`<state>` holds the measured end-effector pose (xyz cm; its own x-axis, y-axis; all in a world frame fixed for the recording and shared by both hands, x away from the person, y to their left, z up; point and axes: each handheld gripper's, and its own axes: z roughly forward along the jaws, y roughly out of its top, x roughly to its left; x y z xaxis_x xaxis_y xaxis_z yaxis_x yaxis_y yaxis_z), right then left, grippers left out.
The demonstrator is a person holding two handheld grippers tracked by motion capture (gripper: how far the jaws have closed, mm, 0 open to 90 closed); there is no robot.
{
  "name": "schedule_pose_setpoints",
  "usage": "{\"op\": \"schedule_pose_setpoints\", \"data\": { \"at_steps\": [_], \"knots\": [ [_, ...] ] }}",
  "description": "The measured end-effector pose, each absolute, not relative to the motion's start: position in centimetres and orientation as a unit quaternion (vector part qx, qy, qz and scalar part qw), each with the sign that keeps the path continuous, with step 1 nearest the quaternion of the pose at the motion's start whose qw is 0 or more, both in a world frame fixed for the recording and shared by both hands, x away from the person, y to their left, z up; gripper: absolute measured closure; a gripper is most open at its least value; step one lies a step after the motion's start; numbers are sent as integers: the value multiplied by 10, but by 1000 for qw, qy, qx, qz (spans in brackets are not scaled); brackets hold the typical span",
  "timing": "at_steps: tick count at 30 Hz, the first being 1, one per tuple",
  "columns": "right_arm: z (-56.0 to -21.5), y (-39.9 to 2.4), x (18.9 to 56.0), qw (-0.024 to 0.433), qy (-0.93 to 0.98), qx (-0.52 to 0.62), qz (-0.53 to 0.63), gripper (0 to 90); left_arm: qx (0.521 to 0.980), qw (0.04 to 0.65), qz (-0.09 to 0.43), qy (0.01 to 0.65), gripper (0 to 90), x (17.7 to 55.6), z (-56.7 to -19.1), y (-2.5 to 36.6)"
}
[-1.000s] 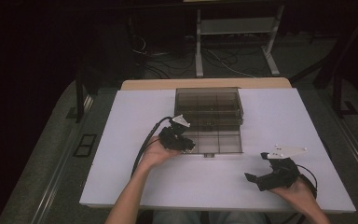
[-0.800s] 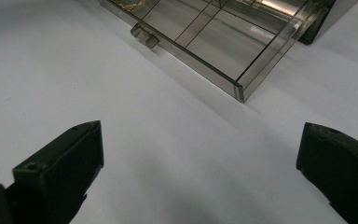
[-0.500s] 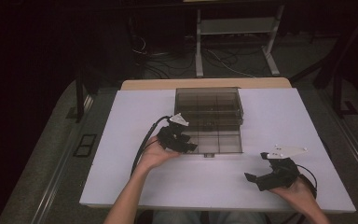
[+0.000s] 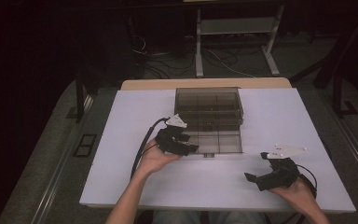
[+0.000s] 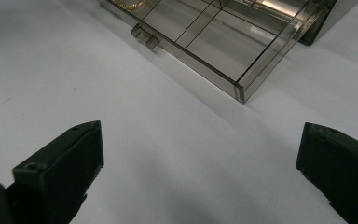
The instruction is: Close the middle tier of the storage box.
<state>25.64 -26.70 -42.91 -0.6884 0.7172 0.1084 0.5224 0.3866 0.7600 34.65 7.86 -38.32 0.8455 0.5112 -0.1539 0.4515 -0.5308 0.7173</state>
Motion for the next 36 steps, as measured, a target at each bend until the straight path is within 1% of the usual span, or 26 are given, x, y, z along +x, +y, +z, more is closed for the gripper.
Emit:
{"op": "schedule_pose_setpoints", "data": {
  "at_steps": [12,20,29,36],
  "knots": [
    [-429,-267,256,120,824,375,408,0,866,419,47,269,340,332,-376,75],
    [-429,-266,256,122,824,375,407,0,865,429,47,255,337,320,-375,66],
    [-429,-266,256,122,824,374,407,0,878,418,41,228,342,311,-382,52],
    [-429,-266,256,122,825,373,406,0,883,411,37,222,354,308,-388,48]
  ]
}}
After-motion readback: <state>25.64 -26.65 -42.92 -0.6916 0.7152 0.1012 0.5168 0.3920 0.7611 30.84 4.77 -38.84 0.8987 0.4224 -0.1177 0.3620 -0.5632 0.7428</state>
